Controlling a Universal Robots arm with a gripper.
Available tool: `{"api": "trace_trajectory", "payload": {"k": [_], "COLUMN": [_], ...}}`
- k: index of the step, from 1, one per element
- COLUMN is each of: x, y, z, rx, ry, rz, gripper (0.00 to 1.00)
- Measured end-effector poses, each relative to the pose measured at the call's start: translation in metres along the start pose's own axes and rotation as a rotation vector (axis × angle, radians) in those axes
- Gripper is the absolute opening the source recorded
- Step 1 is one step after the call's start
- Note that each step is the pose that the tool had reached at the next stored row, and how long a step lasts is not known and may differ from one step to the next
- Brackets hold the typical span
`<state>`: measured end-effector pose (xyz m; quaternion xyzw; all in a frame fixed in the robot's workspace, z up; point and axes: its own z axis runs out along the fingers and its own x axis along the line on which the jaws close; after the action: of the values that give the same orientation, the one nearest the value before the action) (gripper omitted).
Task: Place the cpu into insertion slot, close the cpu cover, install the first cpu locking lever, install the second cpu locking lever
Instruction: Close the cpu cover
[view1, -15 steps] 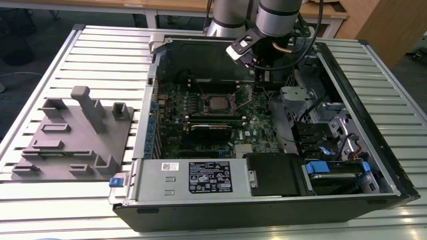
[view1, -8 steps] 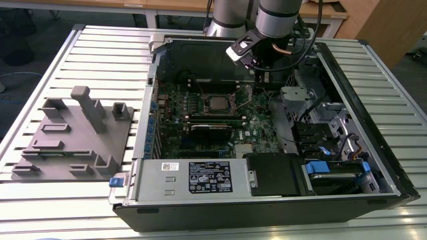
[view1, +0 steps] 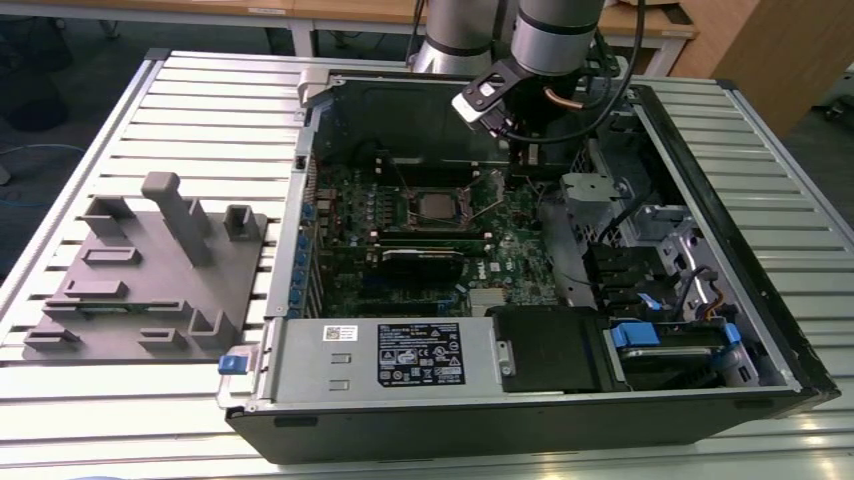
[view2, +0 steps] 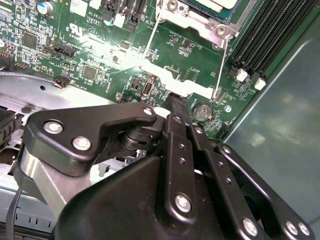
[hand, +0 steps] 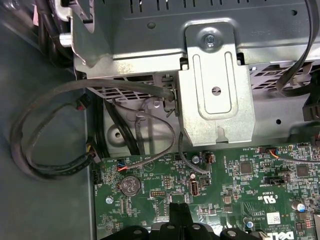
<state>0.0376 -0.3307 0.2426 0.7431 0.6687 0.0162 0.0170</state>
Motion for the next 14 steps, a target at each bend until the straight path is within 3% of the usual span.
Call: {"api": "trace_trajectory", "payload": {"k": [8,14], "x": [-0.0002,-0.0011], "y": [-0.0018,-0.0071], "z": [-0.0001,-0.0003], "rx": [0.0003,0.0003], "ry": [0.0001,0.0003], "rz": [0.0,0.001], "gripper": [0.11,0.11]}}
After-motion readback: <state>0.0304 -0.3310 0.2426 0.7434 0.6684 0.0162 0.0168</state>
